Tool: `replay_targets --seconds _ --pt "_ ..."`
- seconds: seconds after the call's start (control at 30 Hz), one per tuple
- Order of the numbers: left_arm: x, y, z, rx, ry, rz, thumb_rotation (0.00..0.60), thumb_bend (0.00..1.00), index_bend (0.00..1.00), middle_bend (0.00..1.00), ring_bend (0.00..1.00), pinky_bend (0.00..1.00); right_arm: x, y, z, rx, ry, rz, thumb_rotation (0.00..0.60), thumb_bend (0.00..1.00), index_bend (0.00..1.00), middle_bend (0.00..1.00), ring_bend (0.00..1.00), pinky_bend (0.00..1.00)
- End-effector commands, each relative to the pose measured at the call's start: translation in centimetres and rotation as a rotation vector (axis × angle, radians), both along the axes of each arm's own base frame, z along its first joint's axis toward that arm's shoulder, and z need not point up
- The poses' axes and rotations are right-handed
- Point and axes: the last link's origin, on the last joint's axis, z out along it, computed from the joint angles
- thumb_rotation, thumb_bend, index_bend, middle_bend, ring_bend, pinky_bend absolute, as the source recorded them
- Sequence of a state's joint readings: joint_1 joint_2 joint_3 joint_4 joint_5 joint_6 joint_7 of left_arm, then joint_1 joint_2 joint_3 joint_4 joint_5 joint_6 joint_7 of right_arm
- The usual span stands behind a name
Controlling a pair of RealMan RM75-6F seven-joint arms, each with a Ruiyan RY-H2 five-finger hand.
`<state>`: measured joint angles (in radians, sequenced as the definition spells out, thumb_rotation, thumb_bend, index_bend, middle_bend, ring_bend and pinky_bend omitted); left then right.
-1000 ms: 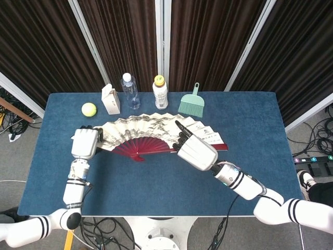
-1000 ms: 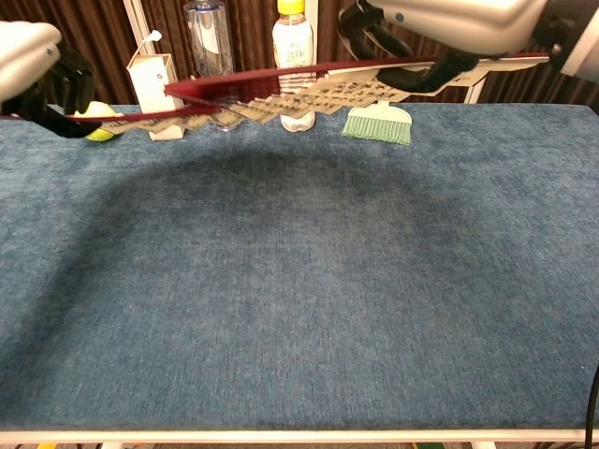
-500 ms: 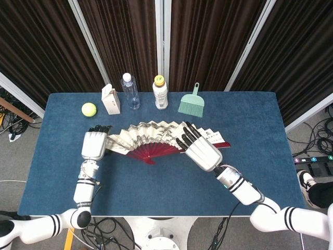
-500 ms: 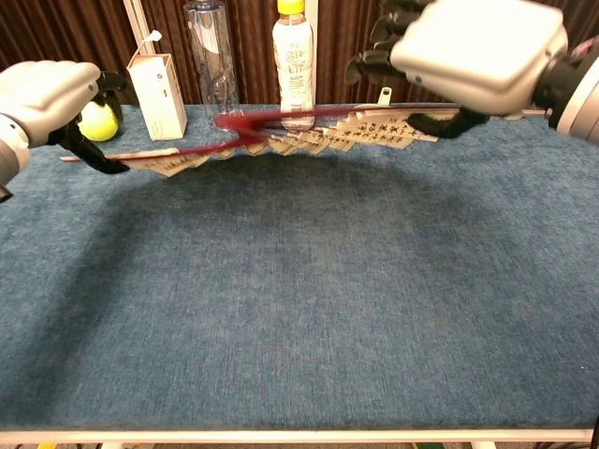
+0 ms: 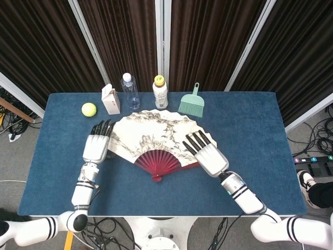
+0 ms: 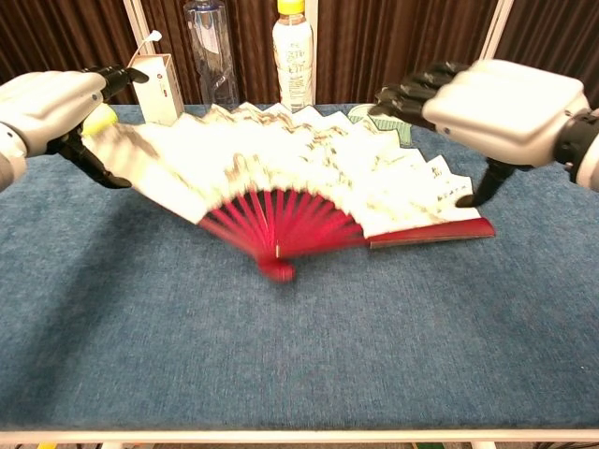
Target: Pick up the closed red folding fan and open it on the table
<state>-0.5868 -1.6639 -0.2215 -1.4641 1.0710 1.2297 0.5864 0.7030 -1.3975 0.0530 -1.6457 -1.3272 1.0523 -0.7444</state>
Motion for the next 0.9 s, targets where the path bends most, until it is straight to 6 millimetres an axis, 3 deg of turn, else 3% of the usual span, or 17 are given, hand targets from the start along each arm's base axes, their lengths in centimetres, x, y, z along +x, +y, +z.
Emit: replay_targets --seconds 0.03,0.2,0.3,0.5,0.63,0.73,0.9 --pt "-0.6 -1.0 1.0 -0.071 0.031 0.014 0.6 0.0 0.03 0.0 0.0 0.11 -1.3 -0.1 1.4 0.013 -0.016 -0.079 0.6 0.0 0.0 0.0 0.0 0.0" --pt "-2.0 -1.6 3.0 -0.156 -0.091 0.103 0.6 0.0 0.04 0.0 0.0 0.11 -3.6 -0.4 4.1 -0.012 -0.109 -0.203 0.6 0.0 0.0 0.0 0.0 0.0" --pt "-3.9 -1.4 5.0 -0.06 -0.109 0.132 0.6 0.0 0.06 0.01 0.0 0.12 -5.6 -0.1 6.1 -0.074 -0.177 -0.249 0.6 0.0 0.0 0.01 0.0 0.0" --pt "-9.2 -2.2 9.3 0.17 -0.193 0.195 0.6 0.0 0.14 0.09 0.01 0.12 -11.2 1.9 10.0 -0.152 -0.349 -0.391 0.6 0.15 0.0 0.16 0.04 0.11" --pt "-13.1 -4.7 12.2 0.22 -0.136 0.211 0.6 0.0 0.18 0.12 0.03 0.12 -14.8 4.4 12.4 -0.198 -0.418 -0.473 0.6 0.15 0.01 0.15 0.05 0.11" --pt "-14.9 -7.5 13.8 0.252 -0.105 0.217 0.6 0.0 0.19 0.12 0.03 0.12 -16.6 6.5 13.4 -0.222 -0.478 -0.518 0.6 0.15 0.01 0.15 0.05 0.1" --pt "-15.6 -12.1 15.0 0.262 -0.08 0.224 0.6 0.0 0.19 0.12 0.04 0.12 -17.9 9.8 14.0 -0.268 -0.566 -0.547 0.6 0.15 0.01 0.15 0.05 0.09"
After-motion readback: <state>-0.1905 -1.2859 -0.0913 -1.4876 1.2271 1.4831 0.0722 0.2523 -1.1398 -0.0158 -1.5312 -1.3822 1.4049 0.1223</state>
